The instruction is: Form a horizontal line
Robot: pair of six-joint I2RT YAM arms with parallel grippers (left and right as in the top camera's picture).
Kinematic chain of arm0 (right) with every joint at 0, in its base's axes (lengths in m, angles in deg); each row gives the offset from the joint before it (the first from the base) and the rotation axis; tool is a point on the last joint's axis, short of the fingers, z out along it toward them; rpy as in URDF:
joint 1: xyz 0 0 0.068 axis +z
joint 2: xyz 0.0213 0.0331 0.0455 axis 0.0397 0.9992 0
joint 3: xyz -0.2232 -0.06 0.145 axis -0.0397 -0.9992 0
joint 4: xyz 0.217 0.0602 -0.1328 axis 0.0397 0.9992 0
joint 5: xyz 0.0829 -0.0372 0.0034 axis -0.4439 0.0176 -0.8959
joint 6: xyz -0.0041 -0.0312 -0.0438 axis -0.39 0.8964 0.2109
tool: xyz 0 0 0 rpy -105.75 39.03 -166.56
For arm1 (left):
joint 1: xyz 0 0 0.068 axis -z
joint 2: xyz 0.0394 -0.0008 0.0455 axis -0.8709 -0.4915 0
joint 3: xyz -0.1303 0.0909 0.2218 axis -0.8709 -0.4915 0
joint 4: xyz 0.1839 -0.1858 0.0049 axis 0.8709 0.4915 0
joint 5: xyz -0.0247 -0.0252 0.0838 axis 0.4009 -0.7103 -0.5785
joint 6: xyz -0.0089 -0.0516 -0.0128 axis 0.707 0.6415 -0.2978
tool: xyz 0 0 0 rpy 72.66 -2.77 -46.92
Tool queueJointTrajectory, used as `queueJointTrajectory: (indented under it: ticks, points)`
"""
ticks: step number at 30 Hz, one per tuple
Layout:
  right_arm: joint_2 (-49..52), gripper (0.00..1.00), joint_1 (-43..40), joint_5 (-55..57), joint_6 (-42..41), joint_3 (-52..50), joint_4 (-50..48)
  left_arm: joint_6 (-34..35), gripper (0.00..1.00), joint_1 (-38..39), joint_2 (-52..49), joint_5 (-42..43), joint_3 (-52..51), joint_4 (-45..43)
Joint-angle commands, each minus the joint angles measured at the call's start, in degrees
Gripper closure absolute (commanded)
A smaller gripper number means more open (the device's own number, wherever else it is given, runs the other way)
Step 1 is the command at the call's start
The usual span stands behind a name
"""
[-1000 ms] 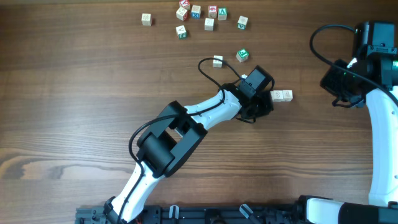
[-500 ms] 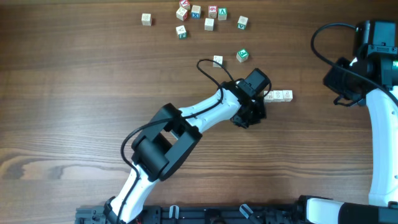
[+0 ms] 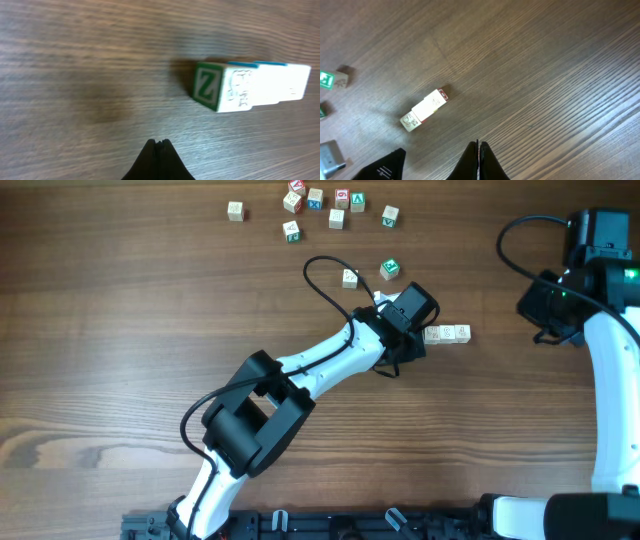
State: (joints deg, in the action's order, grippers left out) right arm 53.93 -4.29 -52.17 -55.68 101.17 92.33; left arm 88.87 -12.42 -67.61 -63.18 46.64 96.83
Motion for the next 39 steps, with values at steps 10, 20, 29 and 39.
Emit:
queueJointTrajectory:
  ticks: [10,20,29,39]
  points:
    - [2.2,0.96,0.0,1.0,-0.9,-0.4,-0.1,-11.0,0.96,2.6,0.6,10.5,-0.3,-2.3]
    - [2.2,0.95,0.0,1.0,-1.3,-0.4,-0.2,-11.0,0.96,0.9,-2.2,15.8,-0.3,-7.1]
    - [2.2,0.96,0.0,1.0,-2.2,-0.4,-0.2,-7.5,0.96,0.6,-4.4,16.0,-0.3,-8.8]
    - [2.2,0.95,0.0,1.0,-2.2,-0.4,0.0,-2.7,0.96,1.0,-5.4,10.3,-0.3,-11.0]
